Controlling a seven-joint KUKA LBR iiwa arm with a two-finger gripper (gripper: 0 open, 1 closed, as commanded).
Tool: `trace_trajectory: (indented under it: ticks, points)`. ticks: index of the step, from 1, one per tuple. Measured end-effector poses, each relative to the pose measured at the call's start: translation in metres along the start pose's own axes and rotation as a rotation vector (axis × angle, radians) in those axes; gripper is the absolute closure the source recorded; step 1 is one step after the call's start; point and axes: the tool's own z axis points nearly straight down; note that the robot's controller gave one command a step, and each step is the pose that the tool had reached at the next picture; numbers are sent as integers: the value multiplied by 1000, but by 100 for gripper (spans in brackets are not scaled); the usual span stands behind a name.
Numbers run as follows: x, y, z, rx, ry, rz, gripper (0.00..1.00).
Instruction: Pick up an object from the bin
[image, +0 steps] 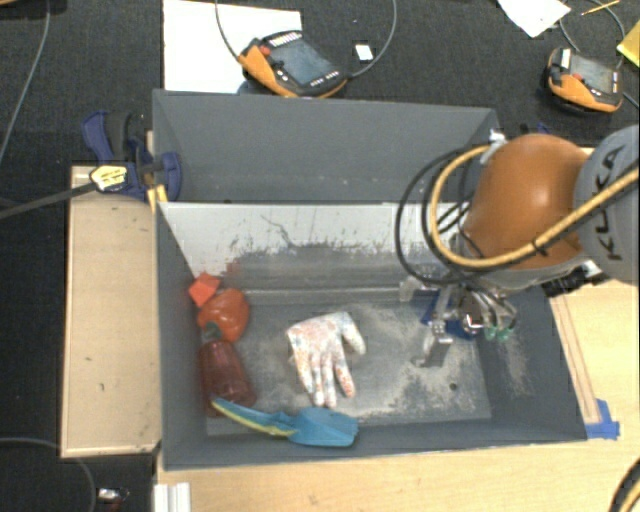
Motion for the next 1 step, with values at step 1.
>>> trace_trajectory:
  ticks: [1]
  points:
    - [0,0,0,0,0,0,0]
